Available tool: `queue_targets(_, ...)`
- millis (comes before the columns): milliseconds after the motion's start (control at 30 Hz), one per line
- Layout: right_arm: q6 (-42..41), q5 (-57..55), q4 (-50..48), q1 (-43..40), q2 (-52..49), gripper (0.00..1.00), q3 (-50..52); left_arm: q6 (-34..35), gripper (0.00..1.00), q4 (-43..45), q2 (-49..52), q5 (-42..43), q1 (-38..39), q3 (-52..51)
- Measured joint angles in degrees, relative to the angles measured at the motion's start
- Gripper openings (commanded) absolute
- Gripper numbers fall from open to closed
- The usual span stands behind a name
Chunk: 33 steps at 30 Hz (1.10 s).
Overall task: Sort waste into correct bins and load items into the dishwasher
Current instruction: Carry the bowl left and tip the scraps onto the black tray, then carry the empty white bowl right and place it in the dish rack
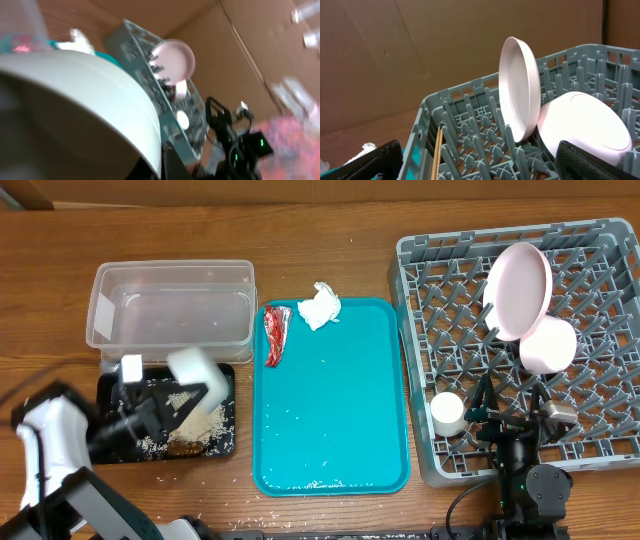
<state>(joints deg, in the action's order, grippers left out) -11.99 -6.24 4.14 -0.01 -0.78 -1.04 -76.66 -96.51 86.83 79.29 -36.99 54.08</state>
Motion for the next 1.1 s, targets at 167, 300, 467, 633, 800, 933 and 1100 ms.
queue_targets(167, 0.02, 0.00, 0.02, 0.00, 0.00, 1.00, -0.02, 7.06, 0.04, 8.35, -0.04, 0.66, 13.44, 11.39)
queue_targets(300, 0.02, 0.00, 0.00, -0.02, 0.00, 1.00, -0.02, 25.42, 0.04, 29.90, -0.09, 1.86, 25.46, 18.21)
queue_targets(467, 0.00, 0.00, 0.02, -0.02, 0.00, 1.00, -0.02, 64.37, 0.04, 70.64, -0.11, -5.11, 43.19, 20.48)
queue_targets(633, 0.00, 0.02, 0.02, 0.00, -0.02, 1.00, -0.02, 92.32, 0.04, 95.10, 1.42, -18.25, 61.27, 21.07)
queue_targets(800, 0.00, 0.00, 0.02, 0.00, 0.00, 1.00, -0.02, 112.30, 0.04, 115.49, 10.71, -28.85, 73.53, 21.62)
queue_targets(933, 0.02, 0.02, 0.09, 0.00, 0.00, 1.00, -0.02, 125.22, 0.04, 133.96, 22.12, -32.39, 76.72, 21.53)
queue_targets(1100, 0.02, 0.02, 0.02, 0.00, 0.04, 1.00, -0.02, 141.87, 0.04, 154.18, 35.50, -35.34, 76.98, 21.33)
